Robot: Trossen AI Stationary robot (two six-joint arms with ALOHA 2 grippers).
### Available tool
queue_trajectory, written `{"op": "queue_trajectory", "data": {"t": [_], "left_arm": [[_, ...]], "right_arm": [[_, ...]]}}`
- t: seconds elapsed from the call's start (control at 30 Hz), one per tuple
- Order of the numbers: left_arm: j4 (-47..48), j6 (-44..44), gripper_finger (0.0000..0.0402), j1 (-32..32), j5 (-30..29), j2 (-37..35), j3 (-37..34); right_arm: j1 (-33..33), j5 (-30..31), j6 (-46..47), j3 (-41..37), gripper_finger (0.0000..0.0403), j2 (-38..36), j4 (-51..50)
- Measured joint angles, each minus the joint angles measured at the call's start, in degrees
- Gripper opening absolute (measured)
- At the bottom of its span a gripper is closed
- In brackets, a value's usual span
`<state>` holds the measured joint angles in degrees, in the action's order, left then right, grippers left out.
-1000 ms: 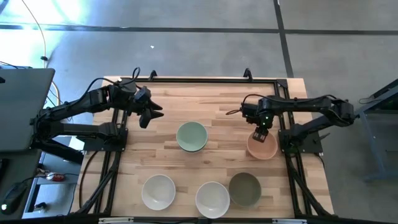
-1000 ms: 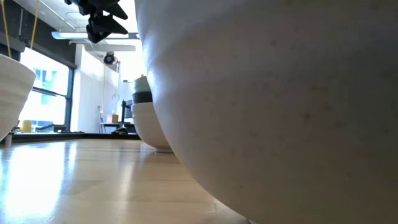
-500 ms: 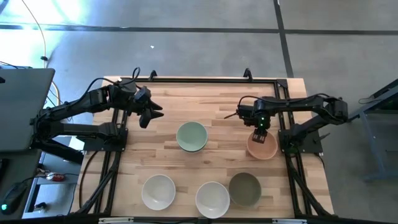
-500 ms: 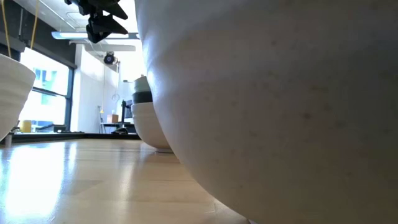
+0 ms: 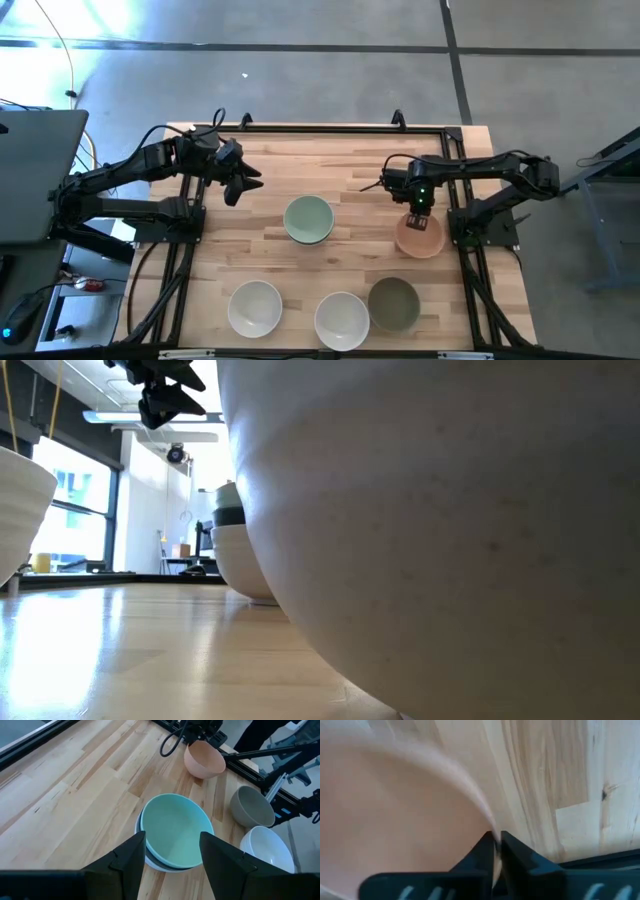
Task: Nest bowls inside each other
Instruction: Stack the light orange bowl on the green bowl
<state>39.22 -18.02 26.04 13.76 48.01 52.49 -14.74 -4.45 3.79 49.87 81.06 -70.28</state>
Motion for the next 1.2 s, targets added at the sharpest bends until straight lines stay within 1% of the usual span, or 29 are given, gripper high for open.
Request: {"op": "queue_trajectory", "data": {"t": [0.07,0.13,0.27,0.53,0.67,0.9,1.2], "left_arm": [[0.00,0.00,0.0177,0.00,0.00,0.00,0.00],[0.00,0.00,0.0177,0.00,0.00,0.00,0.00],[0.00,0.00,0.0177,0.00,0.00,0.00,0.00],[0.00,0.13,0.0177,0.00,0.00,0.00,0.00],[0.00,0.15,0.0177,0.00,0.00,0.00,0.00],[0.00,0.57,0.0177,0.00,0.00,0.00,0.00],[0.00,0.63,0.0177,0.00,-0.49,0.00,0.00]], "right_arm": [[0.00,-0.11,0.26,0.00,0.0007,-0.02,0.25],[0.00,-0.04,0.48,0.00,0.0009,-0.02,0.59],[0.00,0.02,0.73,0.00,0.0003,-0.02,0.81],[0.00,0.29,3.83,-0.02,0.0001,-0.02,1.05],[-0.02,-1.53,5.98,-0.02,0.0001,-0.04,1.16],[-0.02,-5.07,12.71,0.18,0.0000,-0.15,1.36],[-0.31,-3.58,17.72,7.51,0.0000,-0.15,1.77]]}}
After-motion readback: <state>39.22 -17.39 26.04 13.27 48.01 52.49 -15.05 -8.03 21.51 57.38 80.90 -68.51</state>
